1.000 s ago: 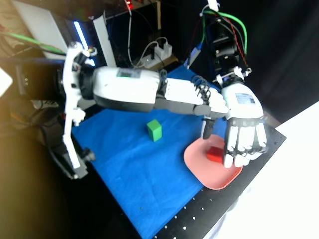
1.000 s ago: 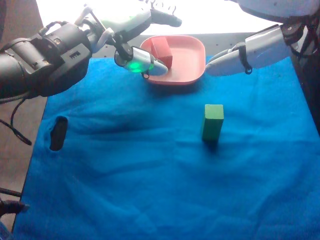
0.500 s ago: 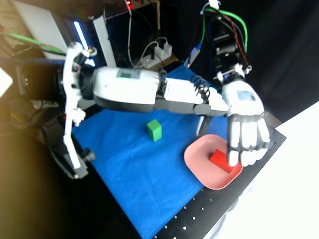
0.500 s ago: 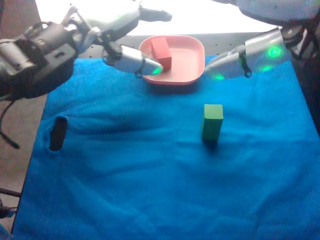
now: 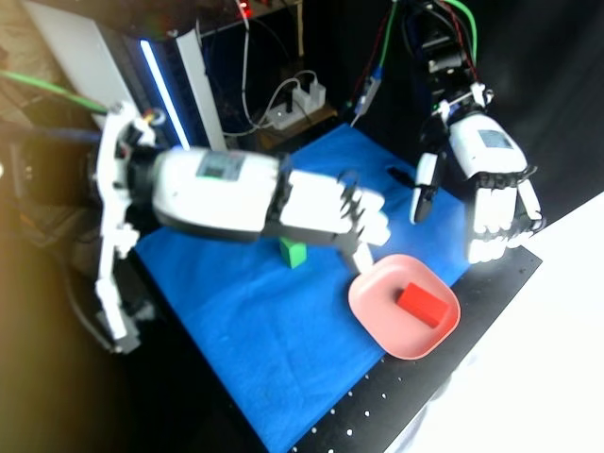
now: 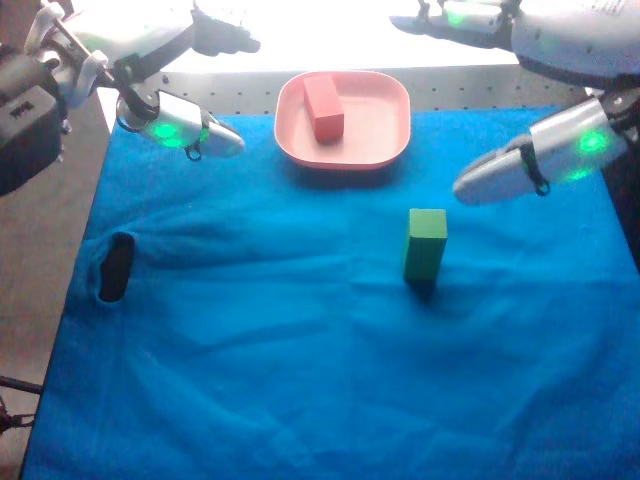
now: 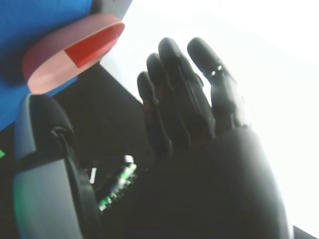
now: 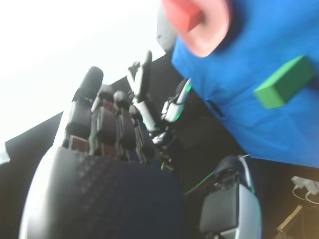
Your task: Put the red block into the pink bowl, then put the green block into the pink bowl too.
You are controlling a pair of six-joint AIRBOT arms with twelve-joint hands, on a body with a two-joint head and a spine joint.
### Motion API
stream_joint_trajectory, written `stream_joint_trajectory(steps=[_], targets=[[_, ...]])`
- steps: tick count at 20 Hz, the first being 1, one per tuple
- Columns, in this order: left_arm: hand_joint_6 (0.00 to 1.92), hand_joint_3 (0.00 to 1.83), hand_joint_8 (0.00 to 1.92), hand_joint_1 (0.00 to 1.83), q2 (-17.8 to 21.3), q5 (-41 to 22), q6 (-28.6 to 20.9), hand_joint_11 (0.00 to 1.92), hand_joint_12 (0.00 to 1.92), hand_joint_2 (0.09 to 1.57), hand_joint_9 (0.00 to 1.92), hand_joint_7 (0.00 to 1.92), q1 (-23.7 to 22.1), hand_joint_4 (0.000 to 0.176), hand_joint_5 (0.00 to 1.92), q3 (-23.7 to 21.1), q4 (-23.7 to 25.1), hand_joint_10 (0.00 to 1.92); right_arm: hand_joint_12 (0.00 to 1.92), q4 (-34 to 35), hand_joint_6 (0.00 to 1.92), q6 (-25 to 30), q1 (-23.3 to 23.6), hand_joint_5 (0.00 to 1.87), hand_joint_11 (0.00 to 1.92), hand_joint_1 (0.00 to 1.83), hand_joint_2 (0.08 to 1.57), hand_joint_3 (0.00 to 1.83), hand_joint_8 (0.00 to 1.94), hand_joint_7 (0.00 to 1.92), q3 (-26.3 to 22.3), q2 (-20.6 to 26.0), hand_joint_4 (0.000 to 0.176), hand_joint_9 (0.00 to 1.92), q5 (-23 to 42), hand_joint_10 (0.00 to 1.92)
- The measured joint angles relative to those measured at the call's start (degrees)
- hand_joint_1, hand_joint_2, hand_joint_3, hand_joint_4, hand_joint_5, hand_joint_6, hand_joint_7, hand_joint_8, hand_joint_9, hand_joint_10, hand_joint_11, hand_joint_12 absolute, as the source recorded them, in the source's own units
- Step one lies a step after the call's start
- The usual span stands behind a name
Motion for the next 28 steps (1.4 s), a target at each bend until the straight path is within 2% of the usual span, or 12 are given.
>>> stream_joint_trajectory(steps=[2,5,7,12,14,16,17,20,23,24,27,28], targets=[[0.0,0.0,0.0,0.78,0.9,-0.2,1.8,0.0,0.91,0.84,0.5,0.51,0.0,0.092,0.46,-1.5,-0.6,0.0,0.86,0.0,0.0,0.0,-0.4,0.05,0.0,0.28,0.82,0.0,0.0,0.2,-0.4,-0.2,0.0,0.19,0.1,0.01],[0.0,0.0,0.0,0.78,2.8,-0.2,2.8,0.0,1.01,0.83,0.43,0.44,0.0,0.074,0.42,-3.1,-1.2,0.0,0.96,0.3,0.01,0.0,-1.9,0.07,0.0,0.36,0.8,0.0,0.01,0.22,-0.4,-1.0,0.0,0.25,0.5,0.03],[0.0,0.0,0.0,0.74,3.8,-0.2,3.8,0.02,0.98,0.79,0.39,0.39,0.1,0.11,0.38,-4.0,-1.5,0.0,1.12,0.5,0.01,0.0,-2.9,0.12,0.0,0.4,0.79,0.0,0.01,0.29,-0.3,-1.8,0.0,0.33,0.5,0.03],[0.0,0.0,0.0,0.72,5.3,-1.2,5.3,0.0,0.48,0.76,0.32,0.32,0.1,0.174,0.28,-6.8,-1.3,0.0,1.26,1.1,0.0,0.0,-4.8,0.05,0.0,0.29,0.78,0.0,0.0,0.27,0.9,-4.7,0.0,0.33,1.0,0.01],[0.0,0.0,0.0,0.7,5.9,-1.8,5.4,0.0,0.36,0.75,0.27,0.26,0.1,0.17,0.23,-7.5,-1.3,0.0,1.29,1.9,0.01,0.0,-6.2,0.08,0.0,0.25,0.75,0.0,0.01,0.31,1.5,-5.4,0.0,0.38,1.8,0.03],[0.0,0.0,0.0,0.7,7.3,-3.2,5.6,0.0,0.61,0.74,0.28,0.25,0.6,0.171,0.23,-9.1,-1.0,0.0,1.21,3.3,0.0,0.1,-8.1,0.12,0.09,0.21,0.75,0.0,0.01,0.38,2.6,-6.7,0.0,0.46,2.0,0.03],[0.0,0.0,0.0,0.71,7.9,-3.7,5.6,0.02,0.63,0.74,0.29,0.24,0.8,0.135,0.24,-10.1,-0.7,0.0,1.08,3.6,0.0,0.1,-8.2,0.15,0.16,0.23,0.77,0.0,0.01,0.4,2.9,-7.1,0.0,0.47,2.1,0.02],[0.0,0.0,0.0,0.7,8.9,-6.3,5.7,0.02,0.76,0.74,0.34,0.25,0.9,0.077,0.24,-12.3,0.9,0.0,0.94,5.2,0.0,0.1,-8.8,0.24,0.25,0.29,0.8,0.0,0.0,0.45,3.8,-8.0,0.0,0.54,3.1,0.01],[0.0,0.0,0.0,0.76,10.6,-9.2,5.7,0.0,0.79,0.74,0.33,0.24,1.0,0.082,0.24,-14.5,2.4,0.0,0.97,5.7,0.01,0.1,-10.5,0.37,0.41,0.33,0.82,0.0,0.01,0.59,4.1,-8.7,0.0,0.69,2.6,0.03],[0.0,0.0,0.0,0.77,11.1,-10.1,5.8,0.0,0.78,0.73,0.33,0.25,1.0,0.099,0.24,-15.1,2.7,0.0,0.99,6.3,0.01,0.1,-10.8,0.4,0.44,0.36,0.83,0.0,0.02,0.63,4.6,-8.9,0.0,0.72,2.6,0.04],[0.0,0.0,0.0,0.76,11.7,-11.5,7.0,0.0,0.79,0.74,0.33,0.25,1.0,0.066,0.25,-16.2,3.0,0.0,1.11,7.2,0.01,0.1,-10.8,0.58,0.6,0.46,0.88,0.0,0.02,0.82,5.3,-9.7,0.0,0.93,2.7,0.07],[0.0,0.0,0.0,0.76,11.7,-11.6,7.0,0.0,0.79,0.74,0.34,0.25,1.1,0.068,0.25,-16.2,3.0,0.0,1.15,7.3,0.01,0.1,-11.1,0.61,0.62,0.49,0.88,0.0,0.01,0.85,5.3,-9.9,0.0,0.97,3.0,0.07]])
